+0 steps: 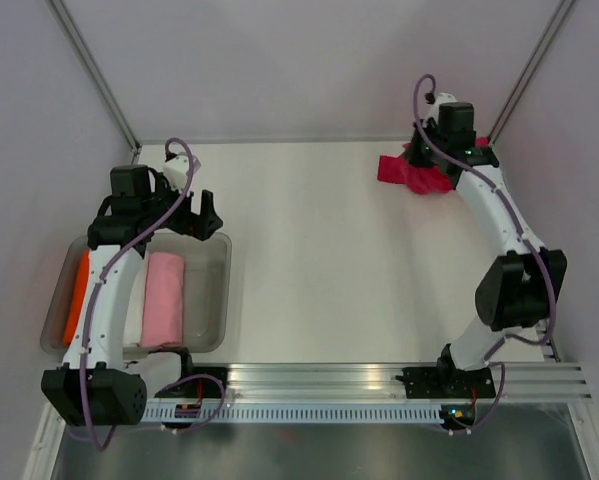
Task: Roll the t-shirts
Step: Grab a tshirt with the left arm, then move the tshirt to the center of the board
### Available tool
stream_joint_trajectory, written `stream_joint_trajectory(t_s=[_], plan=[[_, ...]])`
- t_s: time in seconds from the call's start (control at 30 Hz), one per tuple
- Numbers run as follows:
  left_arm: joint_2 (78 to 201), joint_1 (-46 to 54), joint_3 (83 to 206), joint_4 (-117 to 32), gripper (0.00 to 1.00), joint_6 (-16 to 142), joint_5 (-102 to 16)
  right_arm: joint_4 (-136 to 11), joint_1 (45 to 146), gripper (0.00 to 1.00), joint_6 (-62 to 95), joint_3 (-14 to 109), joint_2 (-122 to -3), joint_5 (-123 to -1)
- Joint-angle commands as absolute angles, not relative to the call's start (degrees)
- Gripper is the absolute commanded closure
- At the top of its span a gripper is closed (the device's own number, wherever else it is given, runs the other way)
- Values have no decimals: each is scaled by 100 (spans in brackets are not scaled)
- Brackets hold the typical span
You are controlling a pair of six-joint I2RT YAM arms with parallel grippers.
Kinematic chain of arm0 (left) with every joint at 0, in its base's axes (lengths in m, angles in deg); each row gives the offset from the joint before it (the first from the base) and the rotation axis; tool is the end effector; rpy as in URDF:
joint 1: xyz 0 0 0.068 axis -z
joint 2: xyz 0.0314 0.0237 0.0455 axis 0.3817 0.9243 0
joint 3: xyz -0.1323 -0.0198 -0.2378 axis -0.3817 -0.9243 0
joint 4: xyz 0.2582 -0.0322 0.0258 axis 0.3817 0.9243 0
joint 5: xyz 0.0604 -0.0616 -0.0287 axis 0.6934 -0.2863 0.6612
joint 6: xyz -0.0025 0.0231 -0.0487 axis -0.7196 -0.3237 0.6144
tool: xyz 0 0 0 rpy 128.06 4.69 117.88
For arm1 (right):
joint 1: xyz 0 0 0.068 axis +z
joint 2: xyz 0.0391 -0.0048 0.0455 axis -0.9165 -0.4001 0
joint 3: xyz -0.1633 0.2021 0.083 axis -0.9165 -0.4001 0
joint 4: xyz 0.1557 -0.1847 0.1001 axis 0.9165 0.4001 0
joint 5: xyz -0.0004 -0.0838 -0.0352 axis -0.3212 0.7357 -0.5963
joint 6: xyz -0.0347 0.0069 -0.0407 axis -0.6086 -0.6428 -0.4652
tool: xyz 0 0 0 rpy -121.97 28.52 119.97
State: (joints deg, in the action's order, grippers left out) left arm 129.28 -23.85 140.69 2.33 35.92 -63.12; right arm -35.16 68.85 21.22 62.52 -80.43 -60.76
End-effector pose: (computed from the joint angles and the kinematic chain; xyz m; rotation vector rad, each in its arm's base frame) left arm 0.2310 -0.0111 0.3607 0.5142 2.1326 -0.3925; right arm 0.3992 0.0208 0.3339 0.1144 2.2061 0.2545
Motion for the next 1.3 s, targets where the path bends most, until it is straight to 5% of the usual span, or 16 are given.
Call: stream_joint_trajectory(t_s=[0.0, 0.17, 0.4, 0.6, 0.93, 1.27], plan=[[12718, -2358, 14394, 314, 0, 3579, -6420, -3875, 7853, 100, 1997, 6678, -6915, -7600], [12630, -2358, 14543, 393, 0, 3570, -6420, -4517, 7890, 100, 2395, 6731, -6069, -8288], [12638, -2367, 14666, 393, 0, 3570, -6578, -3815, 7750, 100, 2561, 6074, -5734, -6393], [12709, -2314, 14561, 428, 4, 3325, -6822, -3638, 6775, 100, 3071, 4589, -5787, -5951], [14149, 918, 14244, 560, 31, 2743, -4663, -3744, 6343, 100, 3142, 3401, -5989, -5758], [16486, 1430, 15316, 323, 17, 2990, -3880, -3920, 6343, 100, 3256, 2759, -5602, -5238]])
